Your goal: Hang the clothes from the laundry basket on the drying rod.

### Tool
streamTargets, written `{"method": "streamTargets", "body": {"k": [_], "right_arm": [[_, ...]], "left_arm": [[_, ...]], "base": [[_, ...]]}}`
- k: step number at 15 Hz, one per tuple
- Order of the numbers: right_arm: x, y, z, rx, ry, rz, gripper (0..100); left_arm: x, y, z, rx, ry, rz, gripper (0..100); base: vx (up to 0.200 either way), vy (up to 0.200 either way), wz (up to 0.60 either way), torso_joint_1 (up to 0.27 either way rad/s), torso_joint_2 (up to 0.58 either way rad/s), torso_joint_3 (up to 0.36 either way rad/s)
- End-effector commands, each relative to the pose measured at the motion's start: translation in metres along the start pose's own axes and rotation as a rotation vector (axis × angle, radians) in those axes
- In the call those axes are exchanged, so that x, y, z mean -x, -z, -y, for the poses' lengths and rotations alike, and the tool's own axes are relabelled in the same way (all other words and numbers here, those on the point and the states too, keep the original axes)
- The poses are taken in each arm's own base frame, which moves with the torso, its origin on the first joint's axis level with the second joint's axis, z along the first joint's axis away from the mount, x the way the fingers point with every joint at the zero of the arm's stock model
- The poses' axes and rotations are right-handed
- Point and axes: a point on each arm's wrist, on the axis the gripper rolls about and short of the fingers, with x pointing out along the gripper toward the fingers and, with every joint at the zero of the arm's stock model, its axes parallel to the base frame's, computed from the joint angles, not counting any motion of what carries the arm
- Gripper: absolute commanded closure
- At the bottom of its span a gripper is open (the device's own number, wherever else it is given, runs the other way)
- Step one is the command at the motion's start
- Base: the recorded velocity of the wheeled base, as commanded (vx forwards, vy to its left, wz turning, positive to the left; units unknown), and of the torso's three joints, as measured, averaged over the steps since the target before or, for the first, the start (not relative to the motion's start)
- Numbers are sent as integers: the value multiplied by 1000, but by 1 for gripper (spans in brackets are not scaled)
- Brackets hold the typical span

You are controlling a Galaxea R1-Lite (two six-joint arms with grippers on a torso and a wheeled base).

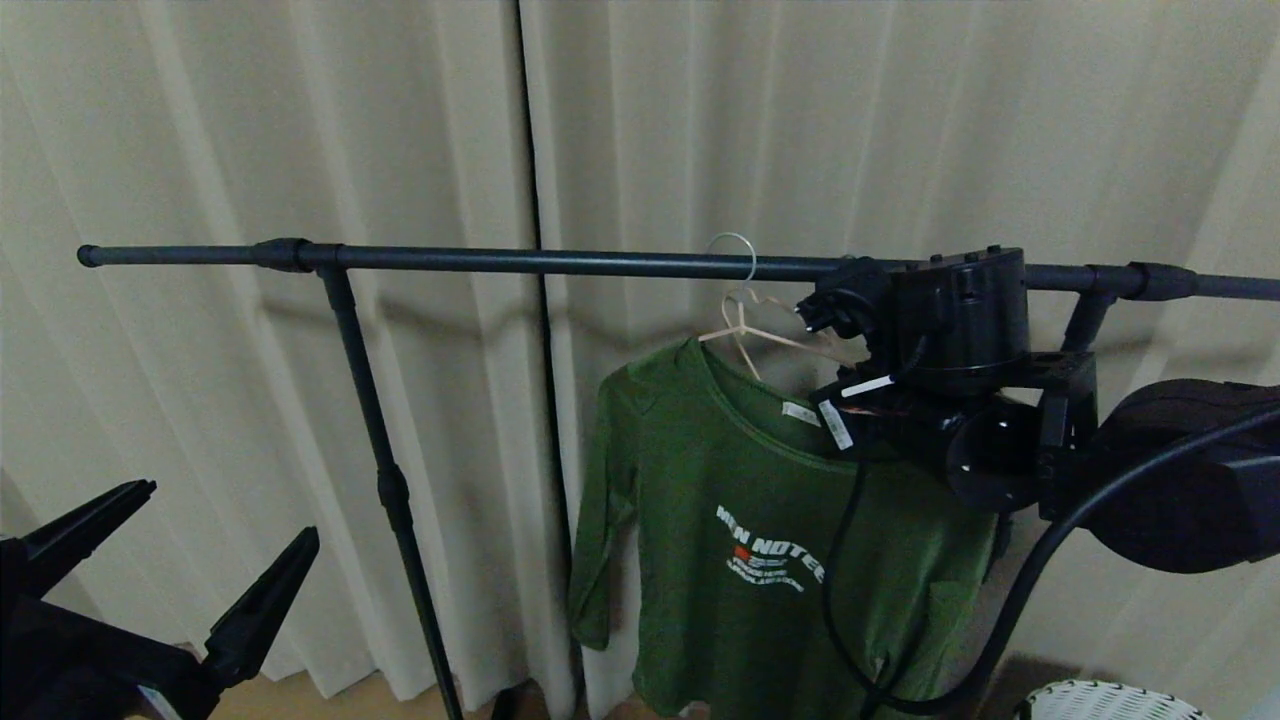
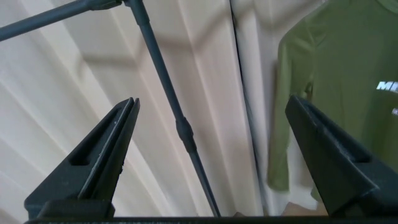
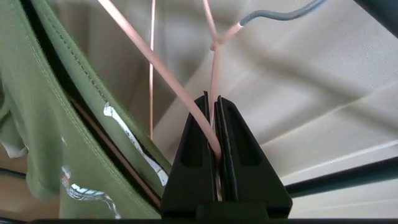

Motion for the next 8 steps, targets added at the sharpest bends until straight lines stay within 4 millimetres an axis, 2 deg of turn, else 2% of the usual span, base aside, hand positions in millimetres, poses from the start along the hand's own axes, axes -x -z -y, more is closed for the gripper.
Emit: {"method": "streamTargets", "body": {"k": [1,5,6,8], "right_arm": [[-5,1,-6,11,-6,-9,100],[-2,2,-12,24,-23,-7,100],[-1,2,-11,21,-22,-6,0],[0,3,-11,9,-25,5,0]], "left_arm": [[0,0,0,0,1,-1,0],[1,2,0,-4,1,-7,0],[1,2,0,-3,2,-5,0],[1,2,0,-3,1,-4,0]], "base": [[0,0,0,0,0,0],[0,0,0,0,0,0],[0,0,0,0,0,0],[0,0,0,0,0,0]]}}
